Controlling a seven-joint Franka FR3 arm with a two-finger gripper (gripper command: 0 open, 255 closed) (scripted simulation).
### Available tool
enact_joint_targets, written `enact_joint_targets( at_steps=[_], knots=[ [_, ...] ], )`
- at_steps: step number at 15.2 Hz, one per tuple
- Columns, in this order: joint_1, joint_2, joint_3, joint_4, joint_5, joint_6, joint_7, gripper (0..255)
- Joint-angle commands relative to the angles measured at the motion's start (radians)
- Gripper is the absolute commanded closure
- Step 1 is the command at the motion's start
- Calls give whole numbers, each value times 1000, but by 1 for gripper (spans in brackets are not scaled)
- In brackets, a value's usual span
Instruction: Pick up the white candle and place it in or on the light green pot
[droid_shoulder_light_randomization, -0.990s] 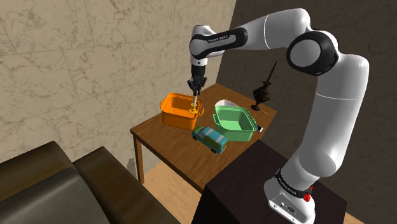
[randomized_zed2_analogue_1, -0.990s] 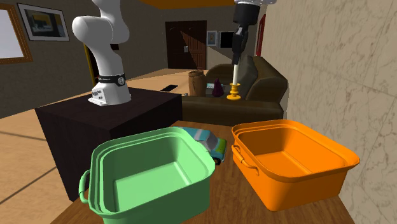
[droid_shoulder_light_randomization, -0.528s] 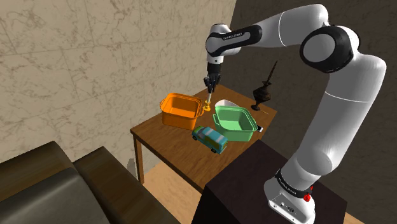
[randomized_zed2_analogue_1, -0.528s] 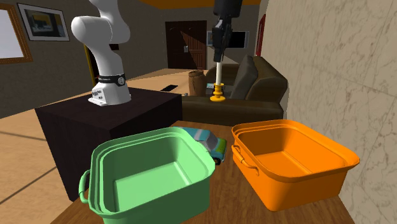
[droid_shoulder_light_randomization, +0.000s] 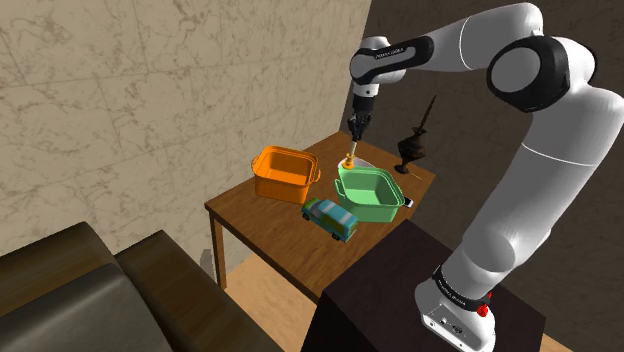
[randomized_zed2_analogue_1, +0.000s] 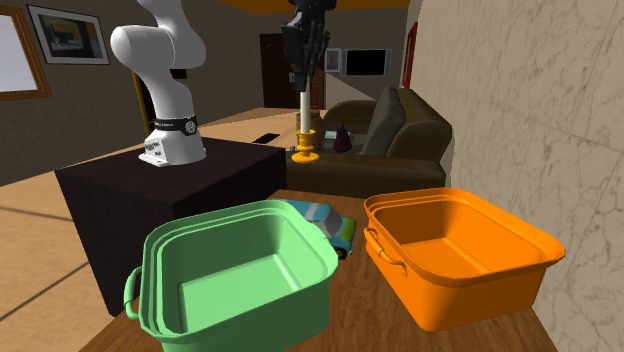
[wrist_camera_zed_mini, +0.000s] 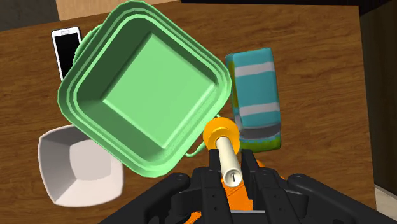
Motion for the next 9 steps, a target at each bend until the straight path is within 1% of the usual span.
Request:
enact_joint_targets(
  at_steps=[1, 9],
  knots=[
    [-26, -6, -20, -8, -5, 3, -45, 255],
    [-127, -12, -100, 19, -19, -22, -222, 255]
  ],
)
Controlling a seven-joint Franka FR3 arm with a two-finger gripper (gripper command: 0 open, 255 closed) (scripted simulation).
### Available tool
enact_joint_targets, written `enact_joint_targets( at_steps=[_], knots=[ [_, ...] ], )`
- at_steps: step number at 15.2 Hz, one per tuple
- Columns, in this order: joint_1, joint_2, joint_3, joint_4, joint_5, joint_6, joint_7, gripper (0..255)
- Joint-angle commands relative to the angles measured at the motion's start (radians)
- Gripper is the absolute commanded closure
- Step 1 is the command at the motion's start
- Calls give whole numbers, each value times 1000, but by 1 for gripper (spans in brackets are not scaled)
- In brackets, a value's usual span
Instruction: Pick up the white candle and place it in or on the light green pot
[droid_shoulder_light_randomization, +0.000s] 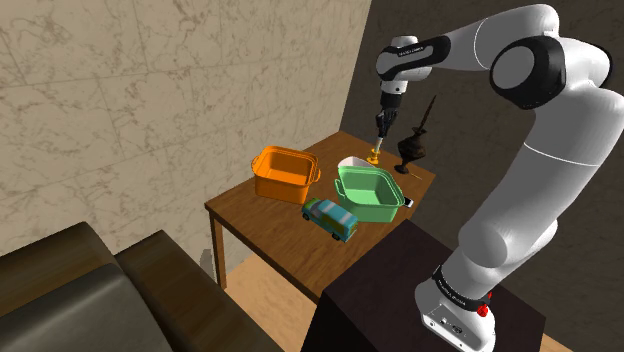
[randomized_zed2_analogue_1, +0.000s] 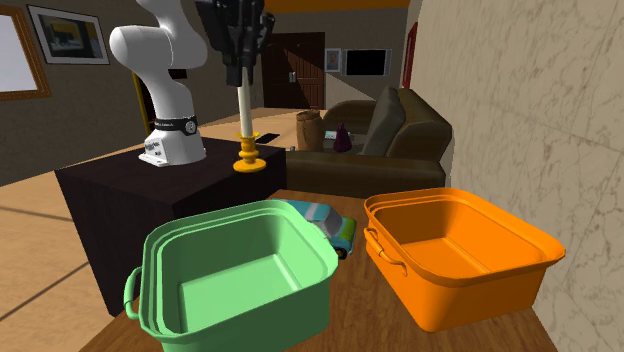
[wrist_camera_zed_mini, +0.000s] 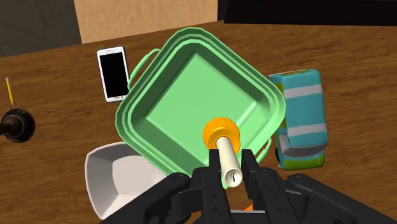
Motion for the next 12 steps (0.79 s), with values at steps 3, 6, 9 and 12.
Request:
enact_joint_targets(
  at_steps=[3, 6, 9, 12],
  knots=[
    [-37, 9, -28, 9, -3, 3, -65, 255],
    [-37, 21, -28, -17, 0, 40, -65, 255],
    [-38, 34, -27, -41, 2, 78, -65, 255],
    [-39, 50, -27, -63, 6, 115, -65, 255]
  ],
)
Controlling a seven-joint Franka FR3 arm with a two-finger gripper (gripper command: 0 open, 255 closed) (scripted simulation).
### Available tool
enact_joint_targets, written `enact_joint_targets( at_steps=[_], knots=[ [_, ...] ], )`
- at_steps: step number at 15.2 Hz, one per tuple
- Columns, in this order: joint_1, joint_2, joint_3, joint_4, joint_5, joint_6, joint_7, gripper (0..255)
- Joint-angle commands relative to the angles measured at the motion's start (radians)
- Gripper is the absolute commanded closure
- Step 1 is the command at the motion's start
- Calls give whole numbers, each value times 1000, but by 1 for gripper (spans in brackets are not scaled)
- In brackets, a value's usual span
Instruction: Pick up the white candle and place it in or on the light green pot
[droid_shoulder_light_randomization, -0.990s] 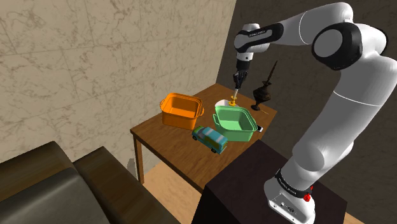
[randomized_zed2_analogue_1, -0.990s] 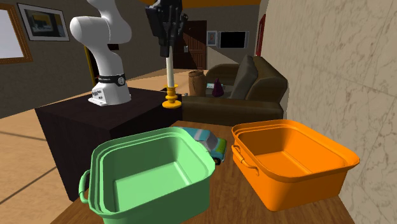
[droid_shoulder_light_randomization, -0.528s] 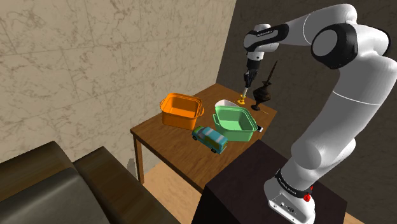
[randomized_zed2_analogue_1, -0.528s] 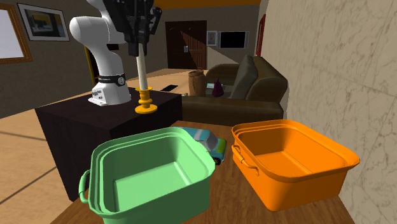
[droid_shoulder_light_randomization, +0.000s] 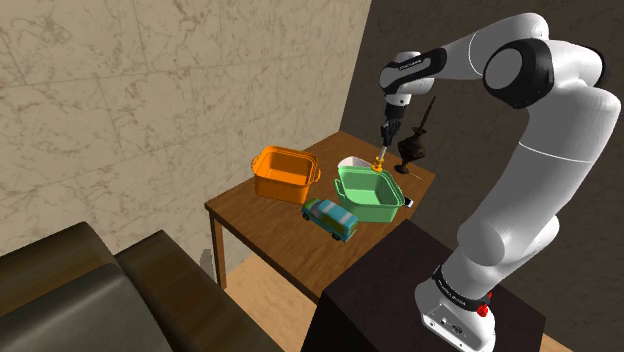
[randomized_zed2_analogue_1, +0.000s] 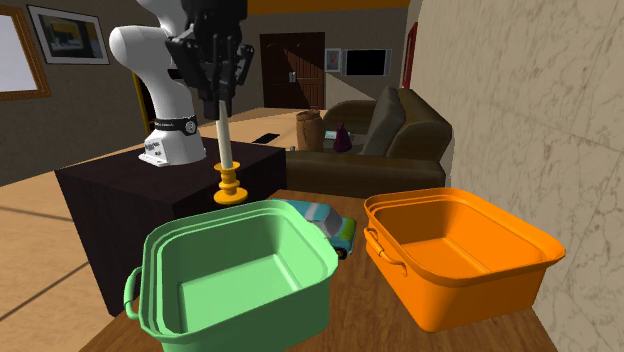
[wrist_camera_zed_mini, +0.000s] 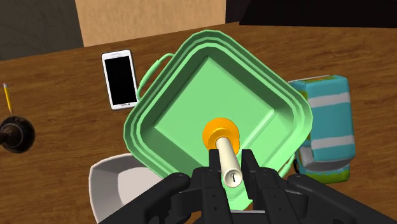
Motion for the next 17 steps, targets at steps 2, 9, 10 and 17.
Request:
enact_joint_targets(
  at_steps=[2, 9, 10, 17],
  knots=[
    [-1, 18, 1, -18, 4, 35, 0, 255],
    [-4, 62, 4, -58, 14, 119, -2, 255],
    [-4, 70, 4, -63, 15, 131, -3, 255],
    [-8, 113, 7, -86, 25, 197, -6, 255]
  ],
)
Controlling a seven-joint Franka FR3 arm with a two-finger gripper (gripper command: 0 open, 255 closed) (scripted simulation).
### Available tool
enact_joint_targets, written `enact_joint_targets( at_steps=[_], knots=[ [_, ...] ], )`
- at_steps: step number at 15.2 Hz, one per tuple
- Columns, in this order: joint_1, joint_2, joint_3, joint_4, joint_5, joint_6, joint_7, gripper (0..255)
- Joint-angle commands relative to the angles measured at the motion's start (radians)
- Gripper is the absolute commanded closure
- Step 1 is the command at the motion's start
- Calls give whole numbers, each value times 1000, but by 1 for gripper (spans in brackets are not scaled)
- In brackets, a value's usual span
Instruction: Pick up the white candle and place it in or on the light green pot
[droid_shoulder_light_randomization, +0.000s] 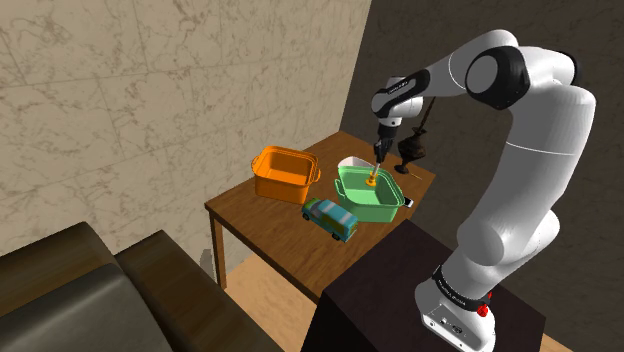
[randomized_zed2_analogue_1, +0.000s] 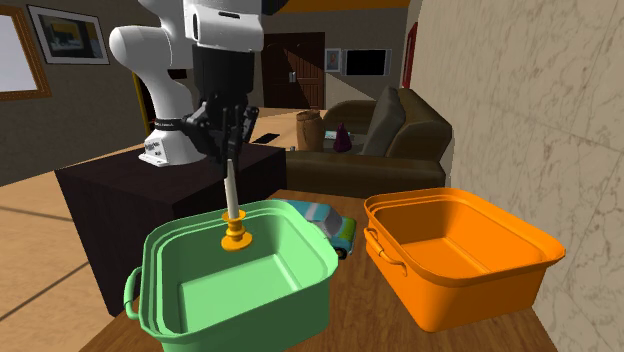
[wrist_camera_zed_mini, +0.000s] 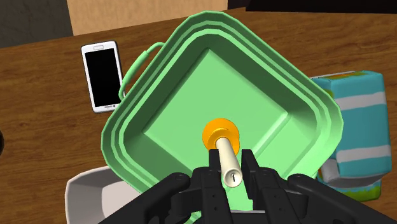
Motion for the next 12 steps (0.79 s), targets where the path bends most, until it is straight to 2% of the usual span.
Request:
enact_joint_targets(
  at_steps=[1, 6, 7, 12],
  knots=[
    [0, 2, 0, -1, 1, 4, 0, 255],
    [0, 2, 0, -1, 1, 4, 0, 255],
    [0, 2, 0, -1, 1, 4, 0, 0],
    [0, 2, 0, -1, 1, 4, 0, 0]
  ],
)
